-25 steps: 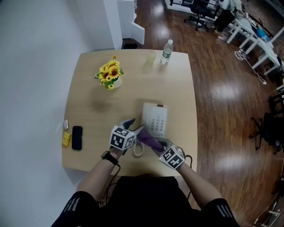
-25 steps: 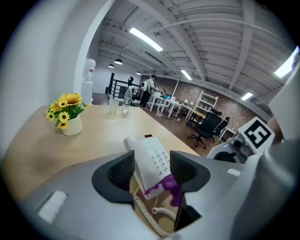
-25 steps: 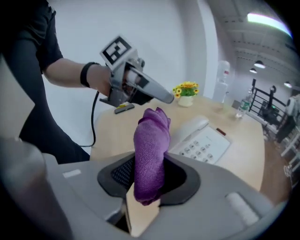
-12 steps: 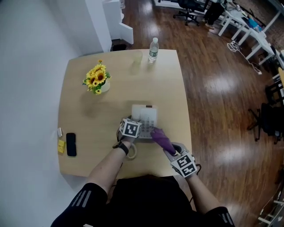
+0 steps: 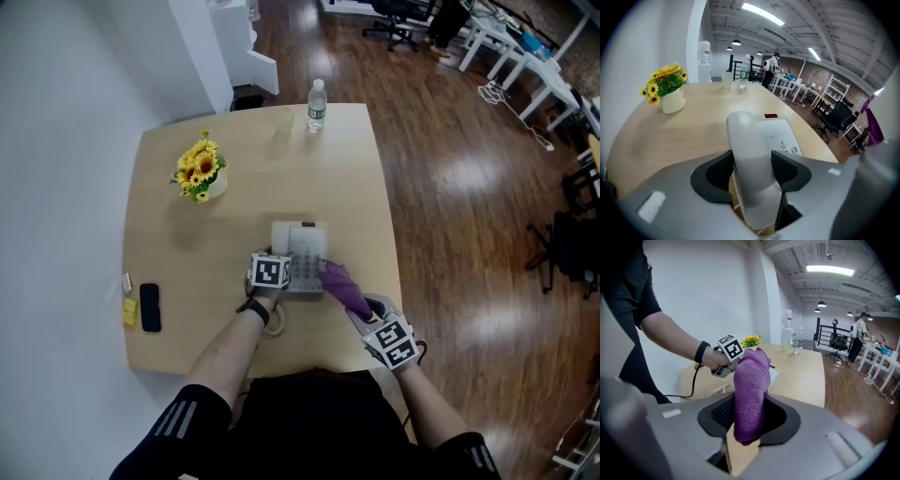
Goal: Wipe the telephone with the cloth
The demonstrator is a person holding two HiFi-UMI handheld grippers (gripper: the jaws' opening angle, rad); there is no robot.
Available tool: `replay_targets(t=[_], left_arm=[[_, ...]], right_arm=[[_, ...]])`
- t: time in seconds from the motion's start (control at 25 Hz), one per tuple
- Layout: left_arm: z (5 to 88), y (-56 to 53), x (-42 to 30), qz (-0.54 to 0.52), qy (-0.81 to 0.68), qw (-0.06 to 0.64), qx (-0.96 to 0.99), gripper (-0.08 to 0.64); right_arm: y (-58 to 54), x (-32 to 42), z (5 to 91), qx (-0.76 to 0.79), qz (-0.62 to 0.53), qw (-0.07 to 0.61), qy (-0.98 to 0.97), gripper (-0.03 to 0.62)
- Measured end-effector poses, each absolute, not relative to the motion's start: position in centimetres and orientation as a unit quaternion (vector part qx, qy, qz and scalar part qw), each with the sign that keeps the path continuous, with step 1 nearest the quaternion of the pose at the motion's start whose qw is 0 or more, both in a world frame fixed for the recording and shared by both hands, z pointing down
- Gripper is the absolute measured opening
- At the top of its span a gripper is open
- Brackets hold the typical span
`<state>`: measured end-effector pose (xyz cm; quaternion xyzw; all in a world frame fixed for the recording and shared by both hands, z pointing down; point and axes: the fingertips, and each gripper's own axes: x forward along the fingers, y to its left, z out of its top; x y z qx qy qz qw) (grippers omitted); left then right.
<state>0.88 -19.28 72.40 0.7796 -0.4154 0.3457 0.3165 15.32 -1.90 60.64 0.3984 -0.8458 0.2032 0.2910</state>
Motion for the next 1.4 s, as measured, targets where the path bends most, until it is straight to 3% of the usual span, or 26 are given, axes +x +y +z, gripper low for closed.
replay_targets(t=[0.12,0.4,0.64,1.0,1.4], left_arm=[[71.5,-19.0,0.4,0.304,-0.400,0.357,0.788,0.230],[62.6,-16.4,0.1,0.168,-0.313,0.362,0.862,0.216],[54.0,-12.4,-1.4,0.070,-0.258,0.356,0.896,0.215],[47.4,-8.6,-3.5,0.017,-0.237,0.322,0.916,0.213],[46.6,-7.3,-5.6,-0.027,-0.226,0.345,0.910,0.209]], right_arm=[[-2.4,15.9,59.8,0.406,0.204,0.280,-0.846,0.133],[-4.5,15.2,55.8,0.410,0.170,0.253,-0.859,0.133],[-8.1,10.3,48.9,0.376,0.072,0.247,-0.890,0.132],[-10.9,1.5,44.5,0.315,-0.095,0.335,-0.883,0.124],[-5.6,-1.7,45.5,0.245,-0.099,0.339,-0.903,0.119]])
